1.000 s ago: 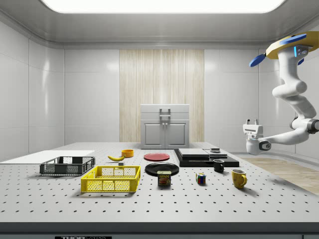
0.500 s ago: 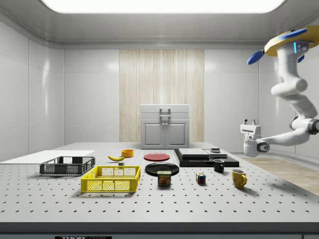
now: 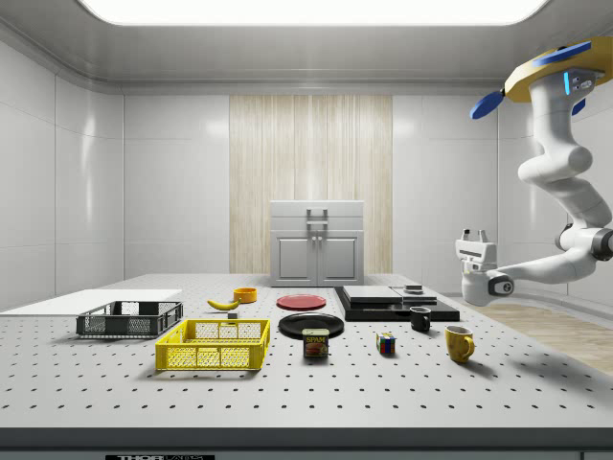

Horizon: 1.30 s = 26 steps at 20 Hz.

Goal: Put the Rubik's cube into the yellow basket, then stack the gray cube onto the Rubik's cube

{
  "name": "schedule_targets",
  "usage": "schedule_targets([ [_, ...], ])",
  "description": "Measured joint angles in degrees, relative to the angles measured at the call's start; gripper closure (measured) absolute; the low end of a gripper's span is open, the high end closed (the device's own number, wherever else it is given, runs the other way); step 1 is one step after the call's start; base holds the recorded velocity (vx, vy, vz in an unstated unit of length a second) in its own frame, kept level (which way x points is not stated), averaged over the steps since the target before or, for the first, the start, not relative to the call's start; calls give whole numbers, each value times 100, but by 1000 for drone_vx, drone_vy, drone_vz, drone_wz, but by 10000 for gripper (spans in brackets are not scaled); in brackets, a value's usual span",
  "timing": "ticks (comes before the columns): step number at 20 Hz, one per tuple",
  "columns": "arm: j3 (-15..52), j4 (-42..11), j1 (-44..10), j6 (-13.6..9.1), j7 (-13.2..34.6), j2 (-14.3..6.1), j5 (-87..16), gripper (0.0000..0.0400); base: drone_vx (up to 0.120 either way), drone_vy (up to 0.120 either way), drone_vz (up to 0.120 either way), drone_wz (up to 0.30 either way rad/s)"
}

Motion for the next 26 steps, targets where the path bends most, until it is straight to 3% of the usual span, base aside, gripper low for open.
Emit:
schedule_targets([
  [8, 382, -57, -118, 41, 71, -33, -537, 0, 120, 120, 0, 0],
  [16, 1750, -516, -560, 136, 362, -155, -2501, 0, 120, 0, 0, 0],
  [19, 2720, -1142, -919, 211, 649, -298, -3988, 0, 120, 0, 0, 0],
  [22, 3824, -2158, -1446, 254, 1147, -522, -5867, 0, 120, 0, 0, 0],
  [26, 5105, -3577, -2491, 19, 2122, -853, -8356, 0, 120, 0, -110, 0],
])
